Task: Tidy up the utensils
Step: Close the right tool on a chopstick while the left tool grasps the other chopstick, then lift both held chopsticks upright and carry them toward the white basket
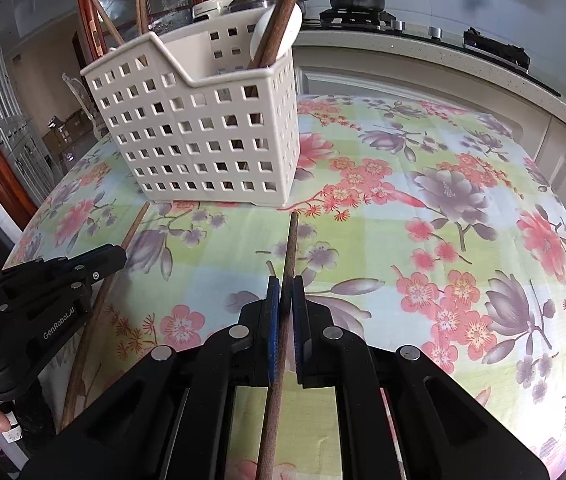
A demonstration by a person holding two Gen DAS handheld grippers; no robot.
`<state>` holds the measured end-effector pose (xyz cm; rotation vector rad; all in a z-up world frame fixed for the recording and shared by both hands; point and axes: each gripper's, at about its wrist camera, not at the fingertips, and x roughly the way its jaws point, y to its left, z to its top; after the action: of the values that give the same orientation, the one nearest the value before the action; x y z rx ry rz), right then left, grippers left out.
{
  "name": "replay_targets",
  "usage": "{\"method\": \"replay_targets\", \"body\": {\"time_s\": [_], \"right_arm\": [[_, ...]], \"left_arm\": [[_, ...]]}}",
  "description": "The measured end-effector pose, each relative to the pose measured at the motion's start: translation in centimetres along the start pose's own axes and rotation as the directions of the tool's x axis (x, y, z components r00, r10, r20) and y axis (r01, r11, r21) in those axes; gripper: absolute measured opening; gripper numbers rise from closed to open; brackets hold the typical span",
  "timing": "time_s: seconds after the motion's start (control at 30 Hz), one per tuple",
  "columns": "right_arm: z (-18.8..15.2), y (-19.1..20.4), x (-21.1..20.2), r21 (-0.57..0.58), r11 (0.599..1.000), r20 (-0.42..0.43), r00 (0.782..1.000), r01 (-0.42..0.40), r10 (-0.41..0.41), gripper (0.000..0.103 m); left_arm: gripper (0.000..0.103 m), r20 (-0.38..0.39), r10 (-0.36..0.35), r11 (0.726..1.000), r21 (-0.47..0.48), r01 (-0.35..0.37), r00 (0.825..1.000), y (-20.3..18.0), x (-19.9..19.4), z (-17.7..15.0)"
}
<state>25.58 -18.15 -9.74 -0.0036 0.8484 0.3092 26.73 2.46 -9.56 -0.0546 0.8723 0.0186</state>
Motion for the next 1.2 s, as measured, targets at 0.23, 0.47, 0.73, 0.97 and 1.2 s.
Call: {"method": "replay_targets", "body": {"time_s": [0.23,0.47,0.73,0.97,1.2], "right_arm": [[0.4,0.7,-3.4,-0.017,0.999,0.101,0.994,-0.044,0.046,0.006],[0.1,1.0,-7.0,-0.036,0.996,0.189,0.979,-0.077,0.083,0.006],[-0.8,1.6,-11.2,-0.074,0.993,0.299,0.947,-0.095,0.113,0.006],[-1.8,2.1,-14.5,-0.115,0.99,0.406,0.906,-0.081,0.121,0.006],[-2.8,2.0,-16.0,-0.129,0.988,0.453,0.881,-0.084,0.134,0.006]], "left_arm": [[0.006,0.097,-0.027,1.0,-0.014,0.028,0.995,0.5,-4.3,-0.4],[0.006,0.223,-0.037,0.999,-0.01,0.04,0.974,0.4,-9.2,-1.5],[0.006,0.333,-0.031,0.999,0.002,0.032,0.942,0.1,-13.6,-2.8],[0.006,0.436,-0.018,1.0,0.012,0.015,0.9,-0.1,-16.8,-3.7],[0.006,0.492,-0.016,1.0,0.026,0.003,0.87,-0.4,-18.2,-4.3]]}}
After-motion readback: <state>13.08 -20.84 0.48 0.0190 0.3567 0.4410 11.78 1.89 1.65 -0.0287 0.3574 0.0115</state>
